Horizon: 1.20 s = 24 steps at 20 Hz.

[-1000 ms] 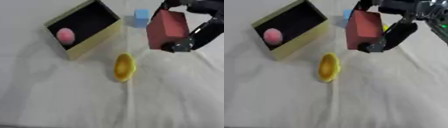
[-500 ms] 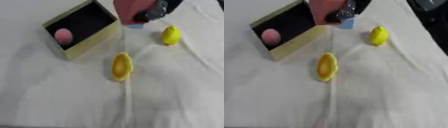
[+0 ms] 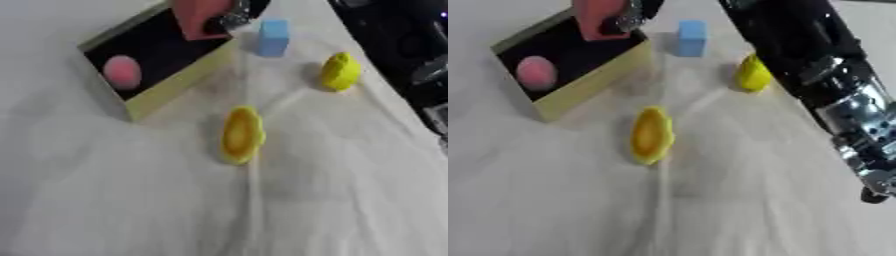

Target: Pick up objects on the table and place them in the box.

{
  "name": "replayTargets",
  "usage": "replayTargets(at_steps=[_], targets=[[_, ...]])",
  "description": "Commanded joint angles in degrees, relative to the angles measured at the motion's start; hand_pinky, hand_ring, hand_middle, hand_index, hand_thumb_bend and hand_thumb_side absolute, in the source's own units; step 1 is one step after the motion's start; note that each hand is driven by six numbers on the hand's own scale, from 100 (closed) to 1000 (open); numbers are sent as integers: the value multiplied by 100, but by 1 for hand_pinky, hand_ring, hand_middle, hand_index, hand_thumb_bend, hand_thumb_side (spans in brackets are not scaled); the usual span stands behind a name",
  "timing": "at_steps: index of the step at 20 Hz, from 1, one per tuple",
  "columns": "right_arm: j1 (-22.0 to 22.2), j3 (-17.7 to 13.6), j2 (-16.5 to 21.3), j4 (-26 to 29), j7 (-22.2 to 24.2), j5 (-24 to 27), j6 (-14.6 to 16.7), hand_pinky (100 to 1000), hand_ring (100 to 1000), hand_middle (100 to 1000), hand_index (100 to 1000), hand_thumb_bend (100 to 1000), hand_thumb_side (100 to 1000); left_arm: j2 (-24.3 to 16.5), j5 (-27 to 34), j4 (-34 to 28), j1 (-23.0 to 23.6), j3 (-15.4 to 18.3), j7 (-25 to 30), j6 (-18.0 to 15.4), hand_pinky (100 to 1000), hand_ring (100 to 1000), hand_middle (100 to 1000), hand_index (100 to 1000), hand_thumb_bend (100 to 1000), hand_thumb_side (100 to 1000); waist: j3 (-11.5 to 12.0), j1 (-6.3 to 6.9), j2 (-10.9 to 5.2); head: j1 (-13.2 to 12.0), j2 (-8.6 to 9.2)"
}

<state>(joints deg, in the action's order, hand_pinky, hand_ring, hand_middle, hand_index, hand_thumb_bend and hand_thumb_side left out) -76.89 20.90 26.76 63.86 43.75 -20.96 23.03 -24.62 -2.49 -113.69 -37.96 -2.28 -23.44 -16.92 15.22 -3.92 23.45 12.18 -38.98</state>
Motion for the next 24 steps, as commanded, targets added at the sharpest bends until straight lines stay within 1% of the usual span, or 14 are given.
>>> replayTargets(at_steps=[1, 5, 7, 14, 19, 21, 23, 24], targets=[[-254, -236, -209, -349, 78, -466, 563, 821, 729, 518, 657, 148, 296, -18, 67, -91, -168, -21, 61, -27, 697, 765, 646, 803, 554, 508, 85, 5, -94, 85, 142], [-363, -414, -470, -676, -153, -1154, 892, 820, 742, 536, 676, 176, 289, 23, 111, -91, -311, -69, 123, -54, 697, 765, 646, 804, 554, 507, 305, -72, -15, 196, 270], [-360, -489, -575, -828, -314, -1494, 1020, 821, 743, 538, 677, 183, 291, 22, 127, -91, -334, -78, 140, -56, 696, 766, 645, 803, 553, 509, 373, -102, 19, 231, 299], [-298, -808, -821, -1337, -969, -2512, 1217, 832, 756, 552, 693, 207, 280, 35, 155, -91, -403, -111, 189, -57, 694, 763, 644, 803, 549, 512, 515, -193, 114, 336, 361], [-213, -883, -864, -1578, -1263, -2946, 1402, 832, 764, 564, 703, 217, 271, 30, 157, -91, -389, -104, 192, -49, 693, 763, 643, 802, 547, 515, 538, -205, 161, 343, 360], [-183, -904, -862, -1630, -1371, -3100, 1427, 834, 774, 581, 718, 225, 267, 29, 156, -91, -378, -106, 194, -43, 693, 764, 642, 802, 545, 517, 543, -201, 175, 343, 360], [-159, -934, -867, -1683, -1480, -3237, 1432, 840, 794, 622, 755, 261, 274, 29, 155, -91, -367, -107, 196, -36, 692, 764, 642, 802, 545, 519, 548, -197, 188, 347, 364], [-151, -941, -871, -1709, -1519, -3295, 1445, 850, 820, 678, 799, 310, 298, 30, 154, -91, -362, -108, 198, -31, 692, 764, 641, 802, 545, 520, 550, -195, 193, 349, 364]])
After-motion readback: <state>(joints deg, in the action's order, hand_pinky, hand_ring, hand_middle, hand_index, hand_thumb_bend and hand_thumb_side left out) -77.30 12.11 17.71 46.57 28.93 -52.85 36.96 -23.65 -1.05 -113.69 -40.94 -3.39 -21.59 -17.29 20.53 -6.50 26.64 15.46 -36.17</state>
